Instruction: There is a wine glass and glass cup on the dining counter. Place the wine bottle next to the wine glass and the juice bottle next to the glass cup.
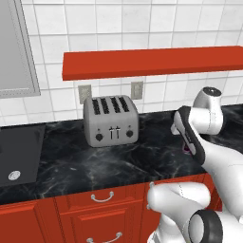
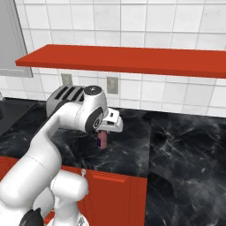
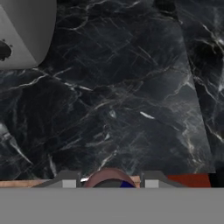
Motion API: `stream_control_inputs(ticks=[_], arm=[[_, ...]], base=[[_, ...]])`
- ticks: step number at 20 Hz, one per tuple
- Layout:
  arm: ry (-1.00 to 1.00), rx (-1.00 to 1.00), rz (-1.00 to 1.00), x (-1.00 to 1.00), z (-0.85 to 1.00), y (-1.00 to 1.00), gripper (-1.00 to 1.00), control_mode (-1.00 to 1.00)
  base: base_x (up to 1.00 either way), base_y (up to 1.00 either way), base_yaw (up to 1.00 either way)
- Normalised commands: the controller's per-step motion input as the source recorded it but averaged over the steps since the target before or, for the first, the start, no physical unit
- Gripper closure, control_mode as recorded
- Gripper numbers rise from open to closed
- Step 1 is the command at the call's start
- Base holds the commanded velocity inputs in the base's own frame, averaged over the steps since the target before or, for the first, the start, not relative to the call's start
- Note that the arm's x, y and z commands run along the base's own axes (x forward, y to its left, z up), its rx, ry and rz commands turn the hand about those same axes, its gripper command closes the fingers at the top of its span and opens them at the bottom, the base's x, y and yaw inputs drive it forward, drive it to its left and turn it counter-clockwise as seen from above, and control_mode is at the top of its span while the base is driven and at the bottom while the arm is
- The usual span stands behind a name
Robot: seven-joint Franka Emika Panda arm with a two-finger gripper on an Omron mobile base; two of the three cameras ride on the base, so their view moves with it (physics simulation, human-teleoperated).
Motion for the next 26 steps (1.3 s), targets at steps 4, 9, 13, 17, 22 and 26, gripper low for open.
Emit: stream_control_inputs(ticks=[4, 9, 13, 17, 22, 26], arm=[[0.00, 0.00, 0.00, 0.00, 0.00, 0.00, 1.00, -1.00], [0.00, 0.00, 0.00, 0.00, 0.00, 0.00, 1.00, -1.00], [0.00, 0.00, 0.00, 0.00, 0.00, 0.00, 1.00, 1.00], [0.00, 0.00, 0.00, 0.00, 0.00, 0.00, 1.00, 1.00], [0.00, 0.00, 0.00, 0.00, 0.00, 0.00, 1.00, 1.00], [0.00, 0.00, 0.00, 0.00, 0.00, 0.00, 1.00, 1.00]], base=[[0.00, 0.00, 0.00], [0.00, 0.00, 0.00], [-0.10, 0.00, 0.00], [-0.41, 0.04, -0.03], [-0.59, 0.08, -0.08], [-0.62, 0.14, -0.07]])
